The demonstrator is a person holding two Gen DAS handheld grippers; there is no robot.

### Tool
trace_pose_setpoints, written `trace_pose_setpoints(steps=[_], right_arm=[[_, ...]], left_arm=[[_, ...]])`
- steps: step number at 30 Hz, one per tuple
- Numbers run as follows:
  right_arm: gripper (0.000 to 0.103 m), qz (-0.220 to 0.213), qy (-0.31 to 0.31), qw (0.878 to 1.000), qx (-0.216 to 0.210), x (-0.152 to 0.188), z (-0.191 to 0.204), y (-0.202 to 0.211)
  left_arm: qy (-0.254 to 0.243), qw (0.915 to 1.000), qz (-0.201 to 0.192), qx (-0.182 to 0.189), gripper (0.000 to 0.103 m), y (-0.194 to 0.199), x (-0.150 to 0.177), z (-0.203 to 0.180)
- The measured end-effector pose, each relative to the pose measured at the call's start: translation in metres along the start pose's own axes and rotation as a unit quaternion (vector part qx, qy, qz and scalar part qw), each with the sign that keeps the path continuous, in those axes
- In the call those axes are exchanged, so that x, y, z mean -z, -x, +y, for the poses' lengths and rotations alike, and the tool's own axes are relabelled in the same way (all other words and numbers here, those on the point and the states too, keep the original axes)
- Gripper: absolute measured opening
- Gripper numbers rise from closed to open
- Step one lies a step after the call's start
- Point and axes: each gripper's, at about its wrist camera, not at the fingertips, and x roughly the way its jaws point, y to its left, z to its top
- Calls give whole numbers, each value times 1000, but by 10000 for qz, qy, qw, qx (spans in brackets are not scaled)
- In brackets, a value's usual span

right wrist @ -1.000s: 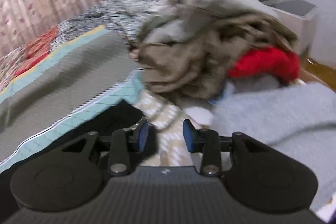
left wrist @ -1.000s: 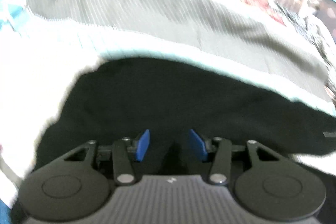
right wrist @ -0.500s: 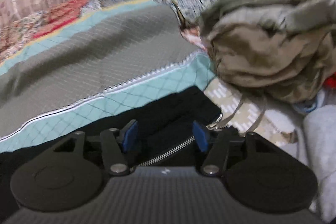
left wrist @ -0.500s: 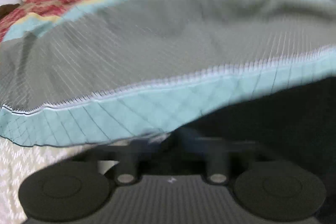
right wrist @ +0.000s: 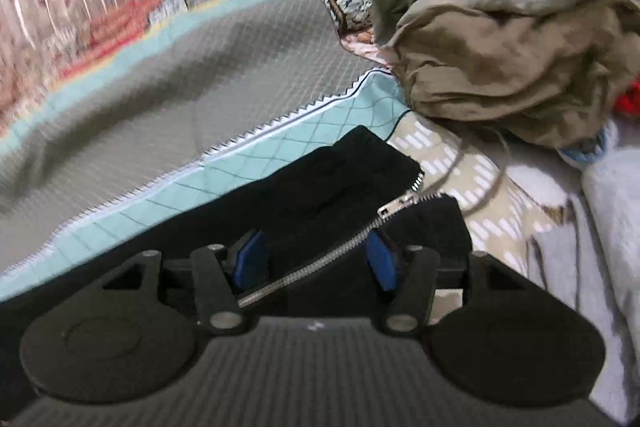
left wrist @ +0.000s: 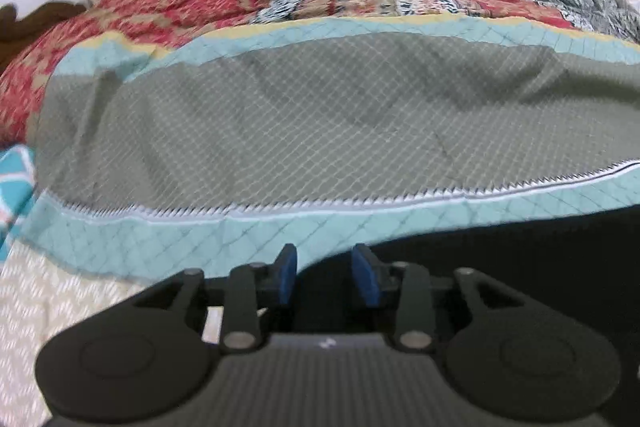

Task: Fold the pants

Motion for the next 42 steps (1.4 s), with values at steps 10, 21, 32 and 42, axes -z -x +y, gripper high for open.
trace_pose_setpoints(steps=[10, 21, 32, 42], right_arm=[[60, 259, -322, 9962, -761, 75, 9, 90], [60, 770, 43, 9902, -1165, 165, 48, 150], [60, 1022, 101, 9870, -1240, 188, 60, 163], [60, 956, 110, 9878, -1224, 186, 54, 163]], left_arm=[[533, 9951, 819, -120, 34, 76, 70, 20], [887, 9937, 683, 2, 42, 144, 130, 8], [1053, 9923, 644, -65, 45, 169, 154, 19], [1181, 9917, 465, -194, 46, 160, 133, 56]])
